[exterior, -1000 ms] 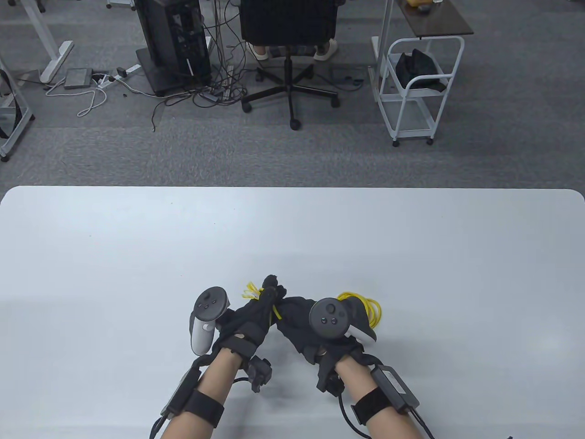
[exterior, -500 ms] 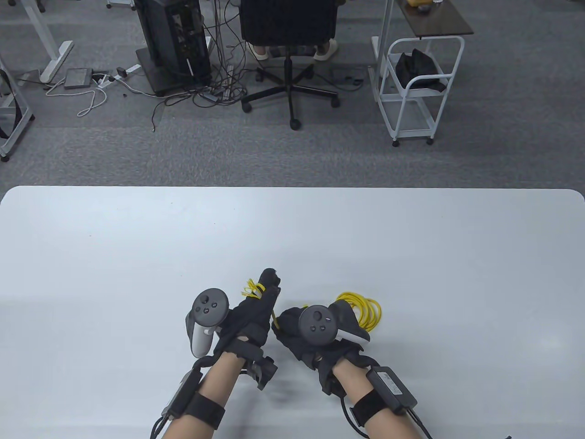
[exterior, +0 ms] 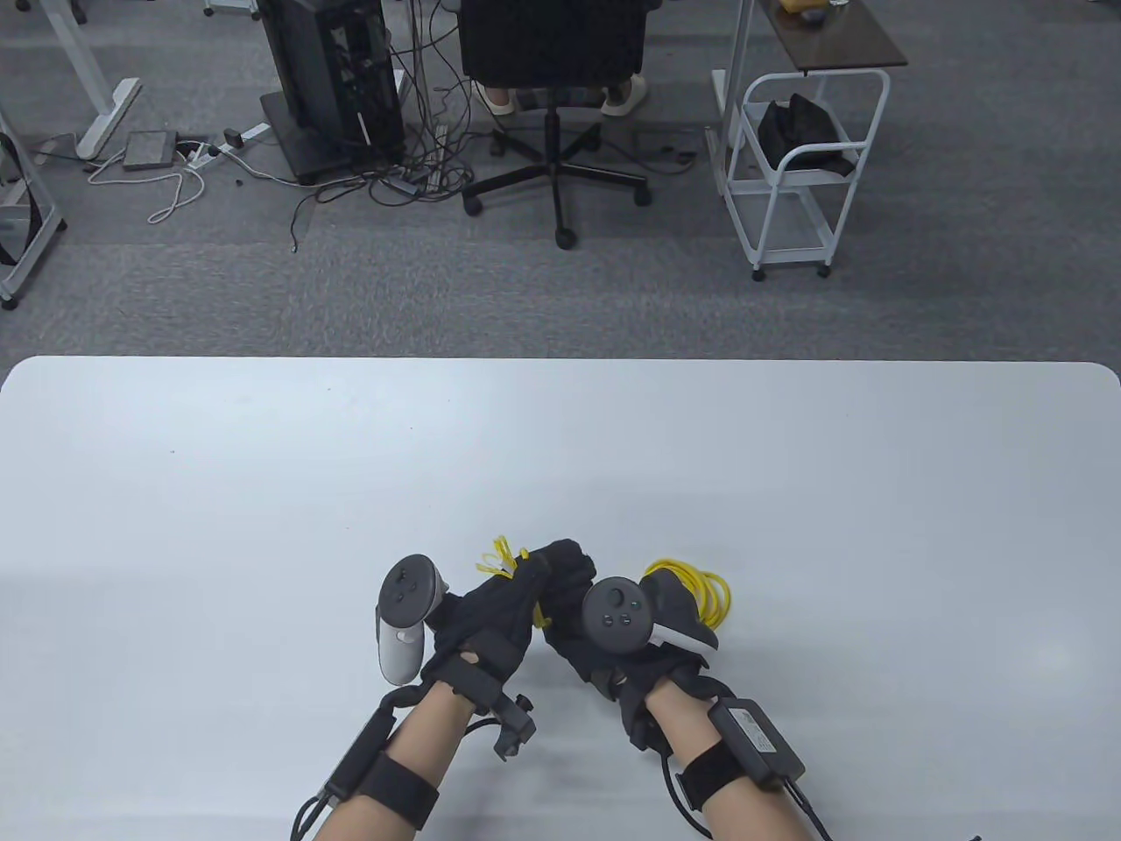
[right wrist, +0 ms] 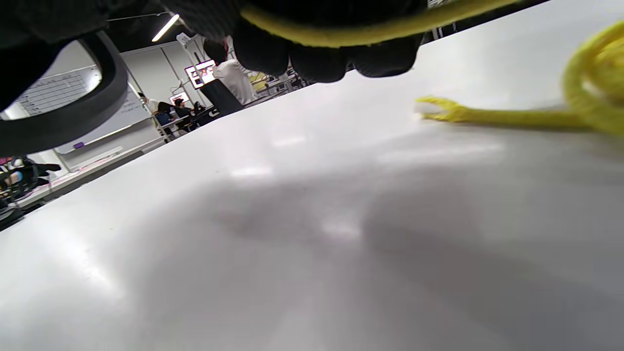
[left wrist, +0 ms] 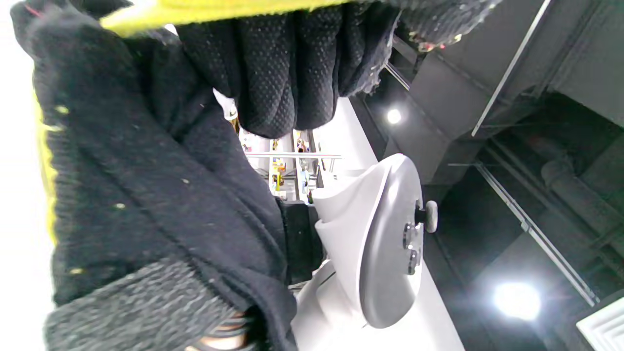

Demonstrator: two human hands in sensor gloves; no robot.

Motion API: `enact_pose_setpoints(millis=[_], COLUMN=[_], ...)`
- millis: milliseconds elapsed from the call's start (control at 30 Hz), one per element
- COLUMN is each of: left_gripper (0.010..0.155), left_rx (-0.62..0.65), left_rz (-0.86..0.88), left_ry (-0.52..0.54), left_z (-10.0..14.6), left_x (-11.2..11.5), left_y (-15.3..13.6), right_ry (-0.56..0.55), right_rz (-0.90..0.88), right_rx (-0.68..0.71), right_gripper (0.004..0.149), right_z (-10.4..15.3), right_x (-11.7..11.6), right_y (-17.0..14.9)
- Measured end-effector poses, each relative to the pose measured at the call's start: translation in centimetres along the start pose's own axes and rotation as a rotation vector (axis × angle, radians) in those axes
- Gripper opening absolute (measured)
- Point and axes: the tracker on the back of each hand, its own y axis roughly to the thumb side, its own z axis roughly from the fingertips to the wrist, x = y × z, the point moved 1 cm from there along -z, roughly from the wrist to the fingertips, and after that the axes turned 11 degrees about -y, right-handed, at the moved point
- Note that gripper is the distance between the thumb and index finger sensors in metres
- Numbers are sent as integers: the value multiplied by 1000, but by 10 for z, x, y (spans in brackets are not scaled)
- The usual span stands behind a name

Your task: Coil the rope

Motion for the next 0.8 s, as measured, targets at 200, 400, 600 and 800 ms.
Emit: enact_pose_setpoints(millis=[200, 400, 600, 800], left_gripper=[61, 63, 63, 62], left_rx=[-34, -85, -161, -253], left_rz=[-12, -62, -102, -155], left_ry=[-77, -166, -234, -203], left_z=[-4, -9, -11, -9], left_x=[4, 11, 13, 9], left_y=[-5, -9, -13, -15], right_ry=[-53, -115, -177, -221], right_rz=[37, 62, -8, -126], right_rx=[-55, -101, -140, -155], right_gripper=[41, 40, 39, 39], right_z=[2, 5, 8, 9], right_x=[9, 21, 32, 37], right_y=[-13, -24, -32, -34])
